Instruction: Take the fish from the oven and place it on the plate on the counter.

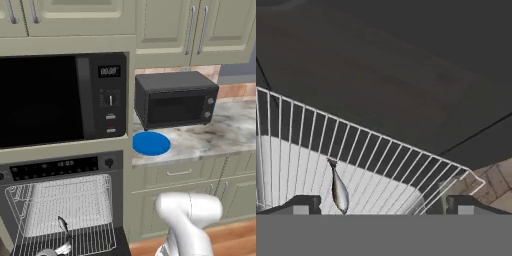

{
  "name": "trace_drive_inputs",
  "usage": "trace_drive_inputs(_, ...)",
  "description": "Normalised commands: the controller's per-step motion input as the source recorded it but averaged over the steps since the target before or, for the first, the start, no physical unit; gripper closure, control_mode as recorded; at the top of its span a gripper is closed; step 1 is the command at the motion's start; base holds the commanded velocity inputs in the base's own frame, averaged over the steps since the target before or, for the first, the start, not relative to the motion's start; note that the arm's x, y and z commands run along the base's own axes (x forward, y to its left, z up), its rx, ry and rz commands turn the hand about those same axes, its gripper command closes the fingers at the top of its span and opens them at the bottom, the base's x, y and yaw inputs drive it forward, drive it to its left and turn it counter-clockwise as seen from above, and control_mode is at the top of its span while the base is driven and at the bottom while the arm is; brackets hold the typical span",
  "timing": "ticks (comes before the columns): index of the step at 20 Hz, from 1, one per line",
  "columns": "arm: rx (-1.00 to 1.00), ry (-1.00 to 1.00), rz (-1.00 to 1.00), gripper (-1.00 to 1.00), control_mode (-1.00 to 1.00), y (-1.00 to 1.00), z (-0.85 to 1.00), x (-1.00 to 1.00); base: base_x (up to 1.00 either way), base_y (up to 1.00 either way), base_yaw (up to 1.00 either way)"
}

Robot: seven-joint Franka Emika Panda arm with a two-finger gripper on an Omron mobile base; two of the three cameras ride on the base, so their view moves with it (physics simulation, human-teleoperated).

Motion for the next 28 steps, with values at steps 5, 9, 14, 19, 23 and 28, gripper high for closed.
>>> trace_drive_inputs(5, 0.03, -0.04, 0.00, -1.00, -1.00, 0.00, 1.00, 0.51, 0.00, 0.00, 0.00)
trace_drive_inputs(9, 0.02, 0.11, 0.00, -1.00, -1.00, 0.00, 0.75, 0.43, 0.00, 0.00, 0.00)
trace_drive_inputs(14, 0.01, 0.09, -0.02, -1.00, -1.00, -0.16, 0.13, 0.43, 0.00, 0.00, 0.00)
trace_drive_inputs(19, 0.08, 0.33, -0.05, -1.00, -1.00, -0.35, -0.10, 0.00, 0.00, 0.00, 0.00)
trace_drive_inputs(23, 0.07, 0.28, -0.05, -1.00, -1.00, -0.41, -0.18, 0.00, 0.00, 0.00, 0.00)
trace_drive_inputs(28, 0.01, 0.09, -0.04, -1.00, -1.00, -0.52, -0.27, 0.02, 0.00, 0.00, 0.00)
